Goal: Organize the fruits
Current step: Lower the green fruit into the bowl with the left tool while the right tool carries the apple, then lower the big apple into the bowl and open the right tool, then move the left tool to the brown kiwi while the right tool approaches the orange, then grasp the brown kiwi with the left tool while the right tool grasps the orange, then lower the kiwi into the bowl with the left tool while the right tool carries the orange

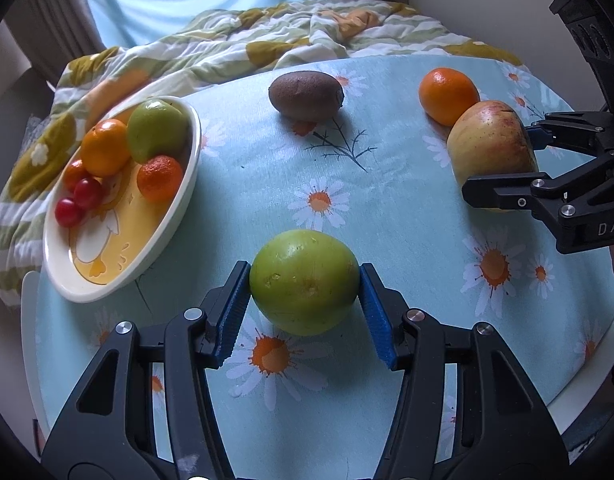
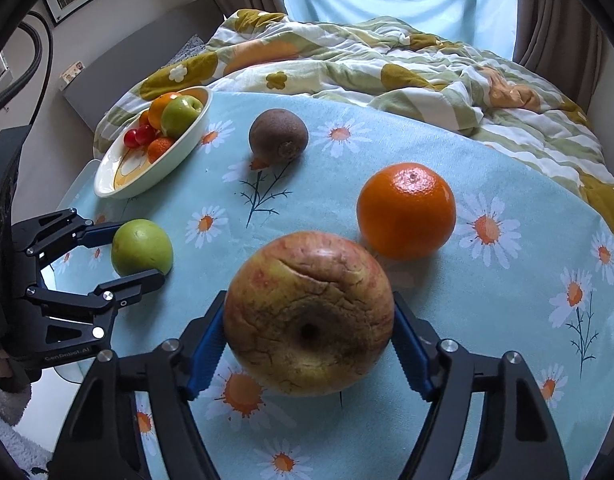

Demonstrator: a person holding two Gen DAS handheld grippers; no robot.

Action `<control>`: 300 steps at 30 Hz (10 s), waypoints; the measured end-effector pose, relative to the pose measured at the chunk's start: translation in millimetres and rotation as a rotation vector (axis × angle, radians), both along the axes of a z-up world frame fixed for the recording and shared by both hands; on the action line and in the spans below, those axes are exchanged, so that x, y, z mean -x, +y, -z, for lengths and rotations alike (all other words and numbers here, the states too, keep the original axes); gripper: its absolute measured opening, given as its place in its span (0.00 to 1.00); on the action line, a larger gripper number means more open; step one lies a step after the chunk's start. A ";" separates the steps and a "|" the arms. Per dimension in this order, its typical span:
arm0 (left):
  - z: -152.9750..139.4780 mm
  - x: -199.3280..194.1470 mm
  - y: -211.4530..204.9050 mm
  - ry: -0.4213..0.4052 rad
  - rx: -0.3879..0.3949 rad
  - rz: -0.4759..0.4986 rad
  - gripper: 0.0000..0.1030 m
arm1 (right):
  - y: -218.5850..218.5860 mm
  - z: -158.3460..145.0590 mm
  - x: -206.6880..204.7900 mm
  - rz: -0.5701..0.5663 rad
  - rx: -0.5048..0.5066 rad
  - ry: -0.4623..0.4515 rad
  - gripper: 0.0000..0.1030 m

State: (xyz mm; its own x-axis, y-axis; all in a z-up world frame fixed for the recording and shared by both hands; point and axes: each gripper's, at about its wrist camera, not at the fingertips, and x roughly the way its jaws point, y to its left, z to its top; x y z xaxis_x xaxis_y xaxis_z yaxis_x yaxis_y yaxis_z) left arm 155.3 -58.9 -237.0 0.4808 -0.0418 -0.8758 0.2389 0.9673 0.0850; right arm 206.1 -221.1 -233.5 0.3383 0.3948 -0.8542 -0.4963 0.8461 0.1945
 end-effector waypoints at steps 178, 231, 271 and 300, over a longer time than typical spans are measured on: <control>-42.7 -114.3 -38.2 -0.092 0.002 0.150 1.00 | -55.0 -53.2 -30.5 0.207 0.020 -0.108 0.99; 13.9 -151.5 -39.4 0.061 0.029 0.178 0.68 | -19.0 10.5 -69.1 0.138 0.009 -0.044 0.54; -95.8 -90.2 139.7 -0.128 0.075 -0.041 0.67 | 123.3 -100.1 -51.8 0.005 -0.071 -0.151 0.53; -33.1 -123.4 198.8 0.006 0.069 0.042 0.68 | 197.2 -73.8 -66.5 0.082 -0.074 -0.123 0.53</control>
